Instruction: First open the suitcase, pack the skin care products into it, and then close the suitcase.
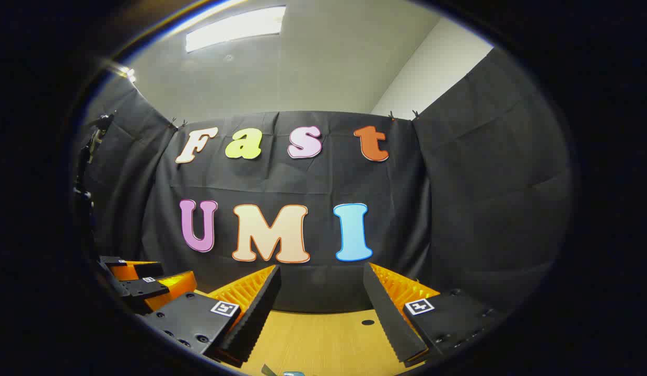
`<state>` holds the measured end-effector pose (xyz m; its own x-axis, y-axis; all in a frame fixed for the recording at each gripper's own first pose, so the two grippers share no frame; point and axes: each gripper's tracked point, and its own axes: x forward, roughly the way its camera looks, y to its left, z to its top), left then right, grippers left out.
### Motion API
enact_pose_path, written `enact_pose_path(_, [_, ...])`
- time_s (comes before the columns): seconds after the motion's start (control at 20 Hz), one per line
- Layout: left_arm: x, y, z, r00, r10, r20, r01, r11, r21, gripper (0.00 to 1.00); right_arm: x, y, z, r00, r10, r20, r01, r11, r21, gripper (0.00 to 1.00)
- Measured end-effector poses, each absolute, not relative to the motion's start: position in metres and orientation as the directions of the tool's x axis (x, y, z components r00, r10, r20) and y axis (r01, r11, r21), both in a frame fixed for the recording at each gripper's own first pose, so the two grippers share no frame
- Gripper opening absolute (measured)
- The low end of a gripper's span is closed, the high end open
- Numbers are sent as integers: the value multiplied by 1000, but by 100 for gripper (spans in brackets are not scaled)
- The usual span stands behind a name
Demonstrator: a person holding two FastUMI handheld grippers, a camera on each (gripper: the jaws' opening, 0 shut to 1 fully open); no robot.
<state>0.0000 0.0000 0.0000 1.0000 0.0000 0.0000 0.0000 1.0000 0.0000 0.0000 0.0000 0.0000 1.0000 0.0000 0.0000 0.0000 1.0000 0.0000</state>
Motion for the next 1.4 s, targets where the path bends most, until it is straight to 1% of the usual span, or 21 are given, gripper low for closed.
enact_pose_path(0.35, [-1, 6, -4, 999, 46, -3, -46, 998, 41, 93, 11, 6, -7, 998, 63, -11, -63, 998, -11, 99])
enact_pose_path(0.45, [1, 10, -19, 997, 64, -41, -61, 996, 61, 94, 12, 5, -14, 996, 85, -20, -85, 996, -10, 99])
enact_pose_path(0.55, [2, 19, -38, 992, 97, -83, -87, 989, 117, 93, 12, 4, -24, 992, 120, -39, -120, 993, 2, 99])
enact_pose_path(0.6, [-4, 23, -51, 988, 115, -107, -99, 984, 145, 93, 15, 2, -29, 991, 128, -50, -128, 992, 5, 99])
enact_pose_path(0.7, [-4, 28, -80, 977, 131, -171, -105, 982, 155, 92, 20, -7, -39, 990, 117, -73, -117, 993, 4, 99])
enact_pose_path(0.8, [-2, 31, -112, 961, 119, -249, -91, 988, 122, 93, 26, -13, -45, 992, 83, -90, -83, 997, 5, 99])
enact_pose_path(0.85, [0, 34, -129, 947, 115, -298, -86, 990, 110, 94, 28, -17, -46, 993, 57, -104, -57, 998, 11, 99])
enact_pose_path(0.9, [0, 39, -146, 932, 115, -345, -85, 991, 101, 93, 28, -17, -47, 993, 45, -108, -43, 999, 21, 99])
enact_pose_path(1.0, [3, 46, -169, 909, 110, -403, -81, 993, 88, 96, 29, -18, -50, 994, 10, -110, -9, 1000, 9, 99])
enact_pose_path(1.1, [4, 53, -195, 879, 102, -466, -76, 994, 73, 96, 27, -15, -61, 990, -8, -144, 6, 1000, -9, 99])
enact_pose_path(1.25, [0, 55, -236, 813, 80, -577, -78, 997, 27, 96, 26, -13, -63, 988, -25, -153, 19, 999, -43, 100])
enact_pose_path(1.4, [1, 56, -260, 764, 71, -641, -84, 996, 11, 96, 27, -9, -71, 984, -33, -174, 24, 998, -59, 99])
